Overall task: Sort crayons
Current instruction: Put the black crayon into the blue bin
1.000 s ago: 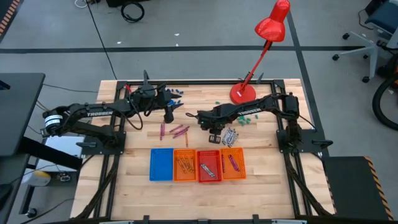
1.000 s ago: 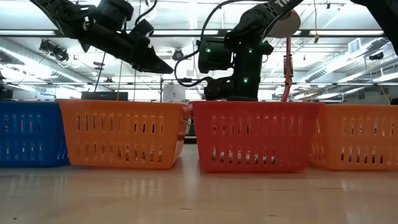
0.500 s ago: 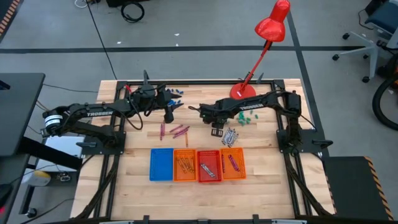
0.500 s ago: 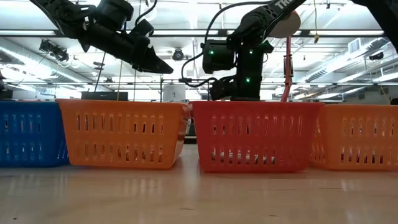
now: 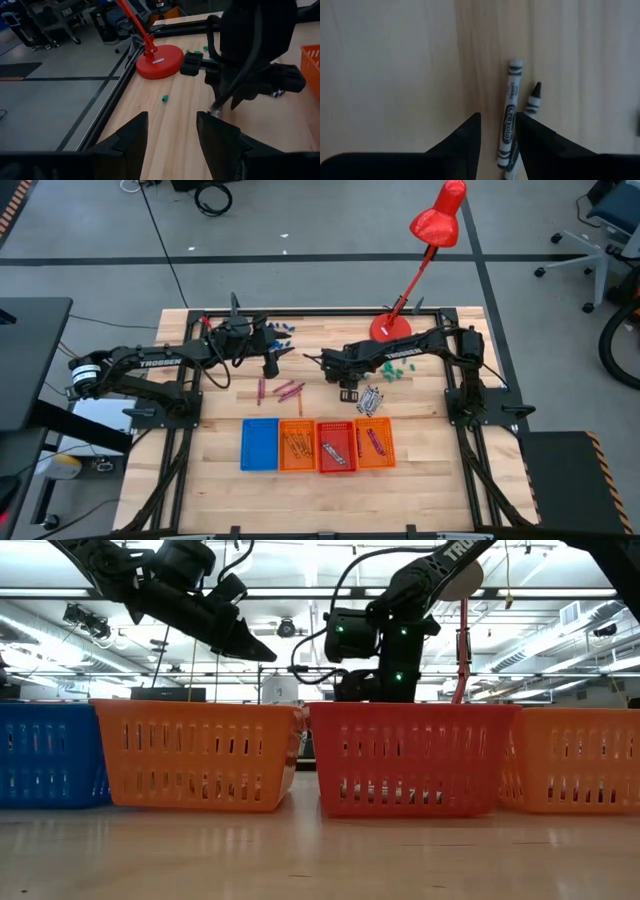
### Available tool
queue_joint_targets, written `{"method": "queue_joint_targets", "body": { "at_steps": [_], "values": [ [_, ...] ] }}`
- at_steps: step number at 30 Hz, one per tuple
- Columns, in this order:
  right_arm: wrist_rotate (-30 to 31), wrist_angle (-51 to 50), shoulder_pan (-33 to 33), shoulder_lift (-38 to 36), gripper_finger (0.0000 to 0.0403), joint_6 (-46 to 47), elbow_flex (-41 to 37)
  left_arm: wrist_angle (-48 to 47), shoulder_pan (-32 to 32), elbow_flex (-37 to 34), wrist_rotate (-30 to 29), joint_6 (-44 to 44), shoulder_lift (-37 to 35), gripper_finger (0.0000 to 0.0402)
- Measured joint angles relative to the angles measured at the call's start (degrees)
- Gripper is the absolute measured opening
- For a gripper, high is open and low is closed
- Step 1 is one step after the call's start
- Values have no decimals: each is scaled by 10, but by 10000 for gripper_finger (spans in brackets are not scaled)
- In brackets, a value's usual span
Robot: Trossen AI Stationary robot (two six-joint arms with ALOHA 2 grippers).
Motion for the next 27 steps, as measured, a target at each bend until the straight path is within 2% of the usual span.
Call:
{"method": "queue_joint_targets", "body": {
  "at_steps": [8,14,18,20,27],
  "values": [
    [-1,13,0,-2,120,17,-26,2,0,0,0,0,0,180],
    [-30,15,0,-2,73,22,-26,-1,-1,0,5,-1,0,180],
    [-43,15,-1,-2,24,25,-27,-59,-1,0,91,36,0,180],
    [-45,15,-1,-3,12,28,-27,-80,-5,0,133,54,6,180],
    [-45,15,1,3,32,25,1,-95,-36,-1,147,54,56,180]
  ]
}}
